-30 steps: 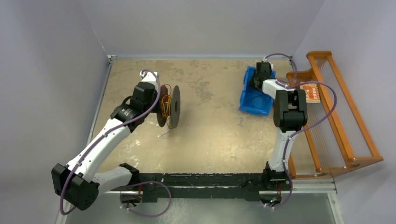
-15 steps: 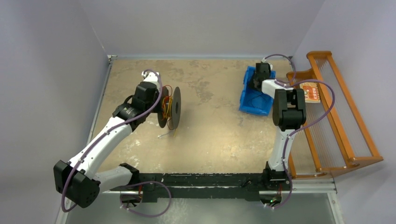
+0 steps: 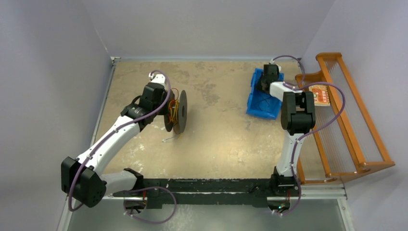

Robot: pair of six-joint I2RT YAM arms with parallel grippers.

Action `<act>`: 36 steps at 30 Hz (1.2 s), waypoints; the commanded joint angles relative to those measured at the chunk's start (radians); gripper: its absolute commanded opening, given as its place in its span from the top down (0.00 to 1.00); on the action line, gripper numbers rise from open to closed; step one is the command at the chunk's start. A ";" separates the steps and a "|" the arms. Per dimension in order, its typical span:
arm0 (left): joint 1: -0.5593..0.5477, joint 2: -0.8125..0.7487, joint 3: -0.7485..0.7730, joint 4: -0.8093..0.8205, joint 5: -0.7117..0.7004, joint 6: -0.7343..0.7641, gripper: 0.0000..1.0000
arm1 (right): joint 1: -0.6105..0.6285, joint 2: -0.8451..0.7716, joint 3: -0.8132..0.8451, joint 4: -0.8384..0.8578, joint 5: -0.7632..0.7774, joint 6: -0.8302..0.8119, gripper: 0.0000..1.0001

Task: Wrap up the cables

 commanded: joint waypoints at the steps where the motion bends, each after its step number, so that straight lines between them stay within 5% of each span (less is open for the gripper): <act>1: 0.015 0.002 0.015 0.112 0.016 -0.030 1.00 | 0.000 -0.078 0.002 0.039 0.001 -0.009 1.00; 12: 0.033 0.062 0.025 0.156 0.046 -0.069 0.99 | 0.000 -0.276 -0.123 0.080 0.006 0.006 1.00; 26: 0.035 0.045 0.014 0.160 0.063 -0.071 0.69 | 0.002 -0.479 -0.237 0.100 -0.038 0.001 1.00; 36: 0.034 0.022 -0.002 0.159 0.092 -0.071 0.66 | 0.013 -0.580 -0.295 0.095 -0.085 -0.002 1.00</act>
